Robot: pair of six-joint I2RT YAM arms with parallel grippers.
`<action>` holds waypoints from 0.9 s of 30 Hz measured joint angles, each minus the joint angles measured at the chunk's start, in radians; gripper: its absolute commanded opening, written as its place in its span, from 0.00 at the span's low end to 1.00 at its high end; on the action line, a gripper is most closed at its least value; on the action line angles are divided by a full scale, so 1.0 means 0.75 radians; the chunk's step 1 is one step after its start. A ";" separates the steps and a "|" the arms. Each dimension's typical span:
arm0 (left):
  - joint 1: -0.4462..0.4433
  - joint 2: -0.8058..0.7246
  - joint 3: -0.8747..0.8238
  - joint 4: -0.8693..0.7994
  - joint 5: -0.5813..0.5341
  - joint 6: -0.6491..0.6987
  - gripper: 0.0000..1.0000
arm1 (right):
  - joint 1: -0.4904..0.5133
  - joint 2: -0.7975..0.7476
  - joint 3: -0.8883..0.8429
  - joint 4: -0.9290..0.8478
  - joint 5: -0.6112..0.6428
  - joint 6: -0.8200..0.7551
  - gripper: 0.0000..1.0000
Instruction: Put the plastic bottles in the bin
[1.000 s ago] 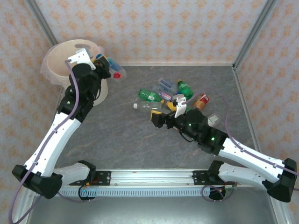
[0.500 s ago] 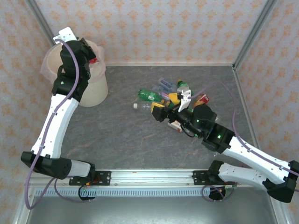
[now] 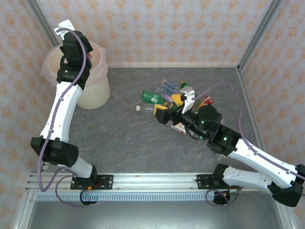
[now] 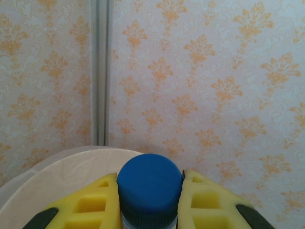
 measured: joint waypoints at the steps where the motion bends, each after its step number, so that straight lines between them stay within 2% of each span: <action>1: 0.000 0.002 -0.004 0.002 -0.002 0.002 0.23 | 0.000 0.000 -0.001 -0.002 -0.001 -0.002 1.00; 2: 0.000 0.003 -0.009 0.004 -0.002 0.003 0.26 | 0.000 0.001 0.000 -0.002 -0.001 -0.005 1.00; 4: 0.001 0.004 -0.015 0.004 -0.001 0.009 0.44 | 0.000 0.001 0.000 -0.002 -0.001 -0.006 1.00; 5: 0.000 0.005 -0.015 0.005 -0.001 0.012 0.64 | 0.000 0.001 0.000 -0.002 -0.001 -0.009 1.00; 7: 0.000 0.005 -0.015 0.006 -0.001 0.012 0.99 | 0.000 0.003 0.000 -0.003 -0.004 -0.009 1.00; 27: 0.000 0.005 -0.018 0.008 0.005 -0.014 0.99 | 0.000 0.009 -0.001 -0.011 -0.009 -0.008 1.00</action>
